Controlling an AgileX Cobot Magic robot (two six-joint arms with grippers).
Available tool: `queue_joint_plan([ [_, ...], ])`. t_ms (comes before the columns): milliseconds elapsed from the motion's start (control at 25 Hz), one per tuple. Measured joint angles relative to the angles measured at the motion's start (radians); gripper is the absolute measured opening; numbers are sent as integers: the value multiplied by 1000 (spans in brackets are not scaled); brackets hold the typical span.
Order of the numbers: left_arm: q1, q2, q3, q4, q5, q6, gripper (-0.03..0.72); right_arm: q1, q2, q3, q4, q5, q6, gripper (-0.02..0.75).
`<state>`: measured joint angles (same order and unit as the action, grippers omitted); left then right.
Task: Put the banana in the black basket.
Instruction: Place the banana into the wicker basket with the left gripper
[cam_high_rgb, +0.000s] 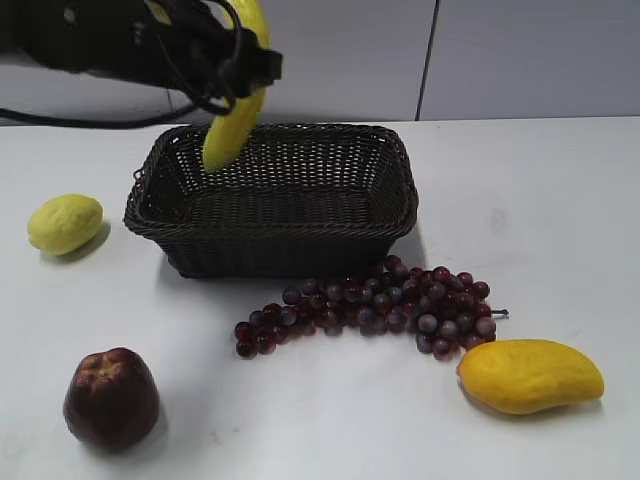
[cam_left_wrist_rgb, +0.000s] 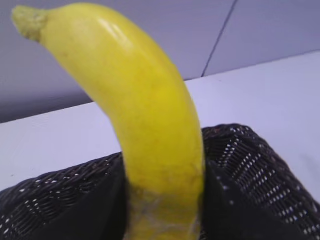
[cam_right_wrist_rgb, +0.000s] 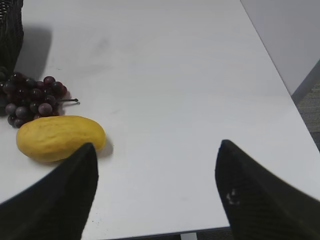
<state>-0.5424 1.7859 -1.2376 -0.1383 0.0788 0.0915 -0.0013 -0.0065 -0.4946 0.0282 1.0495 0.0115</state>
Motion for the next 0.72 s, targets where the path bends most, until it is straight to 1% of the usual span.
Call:
queue_joint_plan([
  [80, -26, 38, -1, 94, -15, 1, 416, 0, 0, 0, 0, 0, 0, 583],
  [160, -42, 71, -1, 156, -19, 5, 416, 0, 0, 0, 0, 0, 0, 583],
  [240, -48, 99, -1, 188, -19, 5, 416, 0, 0, 0, 0, 0, 0, 583],
  [360, -49, 120, -1, 204, -17, 5, 421, 0, 0, 0, 0, 0, 0, 583],
  [400, -49, 122, -1, 207, -15, 5, 436, 0, 0, 0, 0, 0, 0, 583],
  [600, -49, 116, -1, 209, -15, 6, 577, 0, 0, 0, 0, 0, 0, 583],
  [720, -49, 90, -1, 209, -9, 7, 601, 0, 0, 0, 0, 0, 0, 583],
])
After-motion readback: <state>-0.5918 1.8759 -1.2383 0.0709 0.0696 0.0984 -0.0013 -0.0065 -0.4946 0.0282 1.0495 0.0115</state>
